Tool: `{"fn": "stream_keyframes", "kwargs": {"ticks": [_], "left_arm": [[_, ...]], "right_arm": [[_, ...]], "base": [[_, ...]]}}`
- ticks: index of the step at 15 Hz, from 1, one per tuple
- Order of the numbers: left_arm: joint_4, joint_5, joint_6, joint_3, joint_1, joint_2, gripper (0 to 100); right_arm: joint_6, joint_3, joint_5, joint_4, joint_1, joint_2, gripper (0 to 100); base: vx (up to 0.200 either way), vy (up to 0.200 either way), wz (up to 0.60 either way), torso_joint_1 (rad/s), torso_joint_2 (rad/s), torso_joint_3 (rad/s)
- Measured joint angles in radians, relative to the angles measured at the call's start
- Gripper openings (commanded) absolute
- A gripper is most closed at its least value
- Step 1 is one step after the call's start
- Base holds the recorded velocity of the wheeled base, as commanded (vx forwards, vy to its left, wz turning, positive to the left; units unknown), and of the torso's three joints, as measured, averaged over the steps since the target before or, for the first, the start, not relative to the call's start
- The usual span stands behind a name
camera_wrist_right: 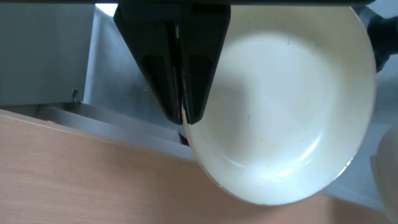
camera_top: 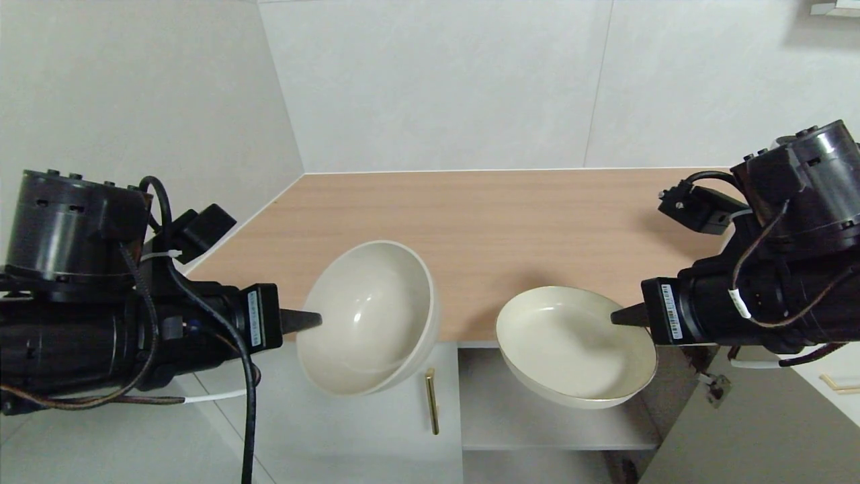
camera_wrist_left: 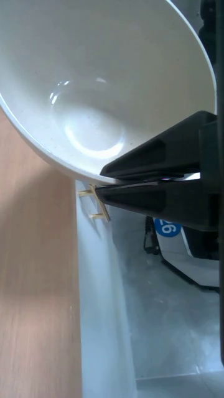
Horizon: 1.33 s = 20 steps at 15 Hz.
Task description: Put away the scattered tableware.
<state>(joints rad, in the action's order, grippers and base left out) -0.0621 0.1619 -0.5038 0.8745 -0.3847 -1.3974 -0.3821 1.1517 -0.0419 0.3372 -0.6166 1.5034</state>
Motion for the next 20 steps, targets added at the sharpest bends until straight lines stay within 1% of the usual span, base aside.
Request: {"fn": "stream_keyframes", "kwargs": {"ticks": [3,5,9,17,20], "left_arm": [[-0.009,0.0,0.0,-0.002,-0.003,-0.003,0],[-0.009,0.0,0.001,-0.002,-0.008,-0.004,0],[-0.009,0.0,0.019,-0.008,-0.009,-0.004,0],[-0.009,0.001,0.021,-0.009,-0.009,-0.008,0],[-0.007,0.001,0.029,-0.013,-0.009,-0.008,0]], "right_arm": [[0.003,-0.008,-0.003,0.0,0.0,0.01,0],[0.003,-0.013,-0.002,-0.001,-0.001,0.014,0],[0.003,-0.015,-0.004,0.0,0.0,0.026,0],[0.003,-0.016,-0.006,0.0,0.0,0.043,0],[0.003,-0.017,-0.006,-0.001,0.0,0.047,0]], "base": [[-0.2,0.0,0.0,0.009,0.0,-0.001],[0.0,0.0,0.0,0.0,0.0,0.0],[0.0,0.0,0.0,0.0,0.0,0.0],[0.0,0.0,0.0,0.0,0.0,0.0],[0.0,0.0,0.0,-0.115,0.29,0.173]]}}
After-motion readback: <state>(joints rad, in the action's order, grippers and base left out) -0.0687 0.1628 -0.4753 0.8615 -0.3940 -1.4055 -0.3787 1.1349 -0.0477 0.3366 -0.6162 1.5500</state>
